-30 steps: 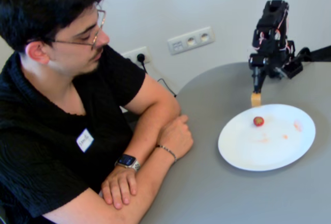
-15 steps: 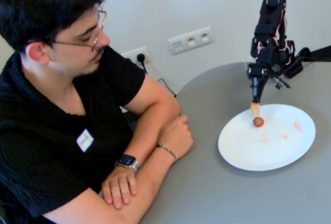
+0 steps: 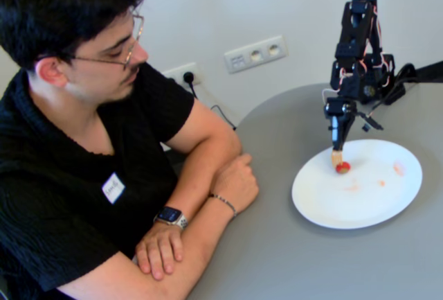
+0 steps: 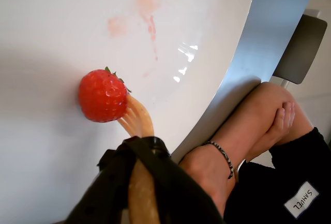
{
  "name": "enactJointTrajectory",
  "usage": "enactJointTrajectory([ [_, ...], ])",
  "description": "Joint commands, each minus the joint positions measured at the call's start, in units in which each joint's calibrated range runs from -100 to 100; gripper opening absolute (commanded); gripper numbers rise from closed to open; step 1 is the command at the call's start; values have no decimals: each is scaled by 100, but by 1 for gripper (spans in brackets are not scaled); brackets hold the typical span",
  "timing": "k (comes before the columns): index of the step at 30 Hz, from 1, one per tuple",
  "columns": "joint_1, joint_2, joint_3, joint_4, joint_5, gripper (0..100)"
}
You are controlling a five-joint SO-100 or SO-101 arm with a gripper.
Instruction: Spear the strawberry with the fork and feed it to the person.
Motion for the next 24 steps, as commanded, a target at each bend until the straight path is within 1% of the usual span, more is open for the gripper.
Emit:
enactJointTrajectory([
  [1, 29, -35, -191, 90, 61, 1],
  [3, 29, -196, -660, 734, 266, 1],
  [4, 29, -373, -1201, 1439, 318, 1],
  [5, 29, -500, -1525, 1778, 324, 1],
  [9, 66, -907, -2725, 2649, 334, 1],
  [16, 81, -763, -2598, 2718, 303, 1],
  [19, 81, -772, -1444, 2240, 266, 1],
  [22, 81, -1102, -1156, 2196, 266, 1],
  [24, 21, -1695, -1011, 2292, 266, 1],
])
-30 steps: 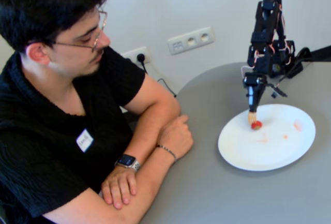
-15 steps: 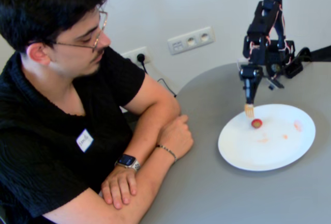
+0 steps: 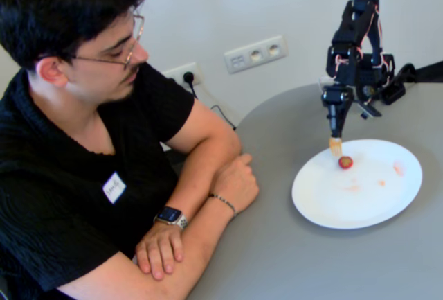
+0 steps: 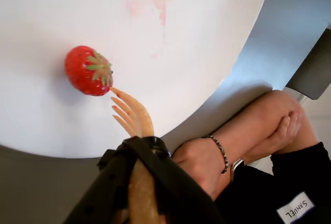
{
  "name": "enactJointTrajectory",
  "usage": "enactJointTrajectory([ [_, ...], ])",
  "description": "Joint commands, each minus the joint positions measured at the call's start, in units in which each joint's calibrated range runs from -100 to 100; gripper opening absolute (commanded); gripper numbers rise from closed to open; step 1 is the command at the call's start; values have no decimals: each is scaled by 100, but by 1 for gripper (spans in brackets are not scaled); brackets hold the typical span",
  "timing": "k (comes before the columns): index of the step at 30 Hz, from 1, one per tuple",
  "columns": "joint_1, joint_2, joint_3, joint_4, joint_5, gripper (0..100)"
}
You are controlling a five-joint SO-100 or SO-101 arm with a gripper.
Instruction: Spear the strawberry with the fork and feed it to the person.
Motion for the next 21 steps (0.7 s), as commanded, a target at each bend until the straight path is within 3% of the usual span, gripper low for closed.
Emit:
enactJointTrajectory([
  [1, -12, -777, 175, -7, -21, 1],
  [13, -631, -1040, 608, -95, -136, 1],
  [21, -355, -1031, 752, -103, -110, 1],
])
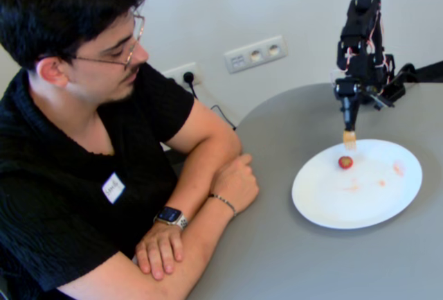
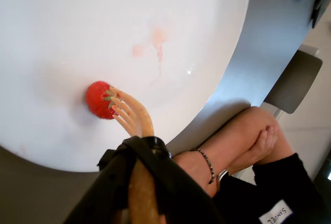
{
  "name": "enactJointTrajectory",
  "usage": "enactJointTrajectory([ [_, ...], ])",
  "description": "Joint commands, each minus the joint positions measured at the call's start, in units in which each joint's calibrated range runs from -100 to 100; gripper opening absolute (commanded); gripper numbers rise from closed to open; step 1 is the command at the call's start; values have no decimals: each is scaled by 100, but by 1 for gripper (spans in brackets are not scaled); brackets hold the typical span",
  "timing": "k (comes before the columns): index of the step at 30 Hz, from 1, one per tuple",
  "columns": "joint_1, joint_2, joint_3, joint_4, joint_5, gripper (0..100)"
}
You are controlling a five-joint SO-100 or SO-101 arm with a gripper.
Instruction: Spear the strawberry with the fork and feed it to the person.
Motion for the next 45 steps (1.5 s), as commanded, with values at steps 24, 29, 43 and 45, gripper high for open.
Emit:
enactJointTrajectory([
  [24, 176, -146, 758, -1000, 47, 1],
  [29, 183, 354, 694, -1226, 178, 1],
  [43, 459, 1472, 685, -1905, -16, 1],
  [45, 564, 1480, 640, -1905, -200, 1],
])
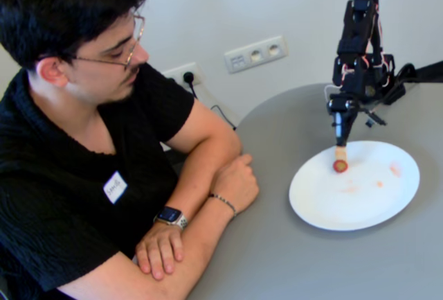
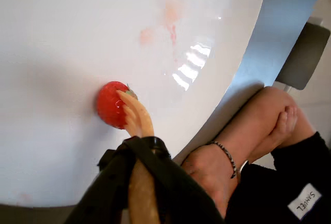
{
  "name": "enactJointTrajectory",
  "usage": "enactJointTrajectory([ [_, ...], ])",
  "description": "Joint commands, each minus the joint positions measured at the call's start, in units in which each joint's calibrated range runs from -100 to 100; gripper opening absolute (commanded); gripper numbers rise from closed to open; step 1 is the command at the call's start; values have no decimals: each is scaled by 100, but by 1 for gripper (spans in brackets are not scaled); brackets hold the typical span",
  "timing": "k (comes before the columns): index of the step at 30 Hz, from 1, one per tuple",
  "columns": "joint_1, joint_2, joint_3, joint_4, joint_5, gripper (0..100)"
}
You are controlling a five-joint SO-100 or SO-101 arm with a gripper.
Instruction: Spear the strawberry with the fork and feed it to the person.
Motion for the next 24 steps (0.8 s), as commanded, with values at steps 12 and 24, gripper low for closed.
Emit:
enactJointTrajectory([
  [12, -10, -37, -427, 226, 235, 1],
  [24, 154, -37, -2988, 2080, 460, 1],
])
